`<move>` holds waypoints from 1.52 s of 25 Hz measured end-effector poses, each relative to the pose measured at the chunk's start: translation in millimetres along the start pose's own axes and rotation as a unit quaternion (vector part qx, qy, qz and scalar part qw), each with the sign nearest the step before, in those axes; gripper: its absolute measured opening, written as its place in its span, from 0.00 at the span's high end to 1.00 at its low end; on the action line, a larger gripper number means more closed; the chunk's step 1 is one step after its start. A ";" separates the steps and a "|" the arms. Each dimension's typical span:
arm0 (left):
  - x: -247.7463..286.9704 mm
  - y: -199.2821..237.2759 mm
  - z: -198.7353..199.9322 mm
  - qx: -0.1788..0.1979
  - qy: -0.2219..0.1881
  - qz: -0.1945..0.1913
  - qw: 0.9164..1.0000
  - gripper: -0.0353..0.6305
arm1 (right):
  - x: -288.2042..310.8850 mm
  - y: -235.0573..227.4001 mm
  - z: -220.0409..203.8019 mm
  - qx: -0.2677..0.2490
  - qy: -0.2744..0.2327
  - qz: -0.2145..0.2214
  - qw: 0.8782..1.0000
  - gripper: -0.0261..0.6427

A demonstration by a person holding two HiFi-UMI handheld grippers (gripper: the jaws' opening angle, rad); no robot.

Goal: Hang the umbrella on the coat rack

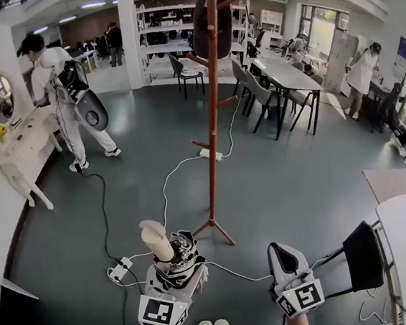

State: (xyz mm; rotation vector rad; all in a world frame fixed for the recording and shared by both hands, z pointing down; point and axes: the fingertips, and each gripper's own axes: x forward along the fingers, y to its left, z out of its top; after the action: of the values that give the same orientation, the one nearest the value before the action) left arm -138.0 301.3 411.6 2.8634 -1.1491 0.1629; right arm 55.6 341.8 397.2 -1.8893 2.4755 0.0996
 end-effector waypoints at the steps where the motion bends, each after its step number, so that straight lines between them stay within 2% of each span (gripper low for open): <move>1: 1.2 1.5 -0.1 -0.001 0.000 -0.001 1.000 0.50 | 2.0 -1.5 0.0 0.004 -0.002 -0.002 1.000 0.95; 12: 24.0 36.7 -13.6 -0.011 0.007 -0.018 1.000 0.50 | 32.3 0.2 -18.8 0.003 0.010 -0.012 1.000 0.96; 17: 65.2 52.9 -18.5 -0.008 0.011 -0.025 1.000 0.50 | 63.3 -34.7 -33.2 0.027 0.007 -0.027 0.999 0.96; 21: 114.0 72.8 -20.6 -0.005 0.013 -0.027 1.000 0.49 | 112.0 -64.8 -49.4 0.034 0.008 -0.022 0.999 0.96; 28: 216.8 105.9 -13.7 -0.005 0.027 -0.026 0.999 0.49 | 219.7 -124.0 -51.0 0.043 -0.003 0.030 0.999 0.95; 33: 285.1 122.1 -4.2 0.023 0.041 -0.027 0.999 0.50 | 296.8 -172.9 -52.9 0.053 0.001 0.060 0.997 0.96; 38: 329.6 133.1 -4.1 0.010 0.042 -0.032 0.999 0.50 | 351.8 -199.5 -56.1 0.047 0.005 0.086 0.995 0.96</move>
State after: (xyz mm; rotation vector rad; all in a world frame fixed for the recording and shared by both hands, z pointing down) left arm 6.2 -20.6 455.4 2.8749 -1.0459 0.2912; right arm 156.0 -53.0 425.2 -1.6437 2.5959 -0.0230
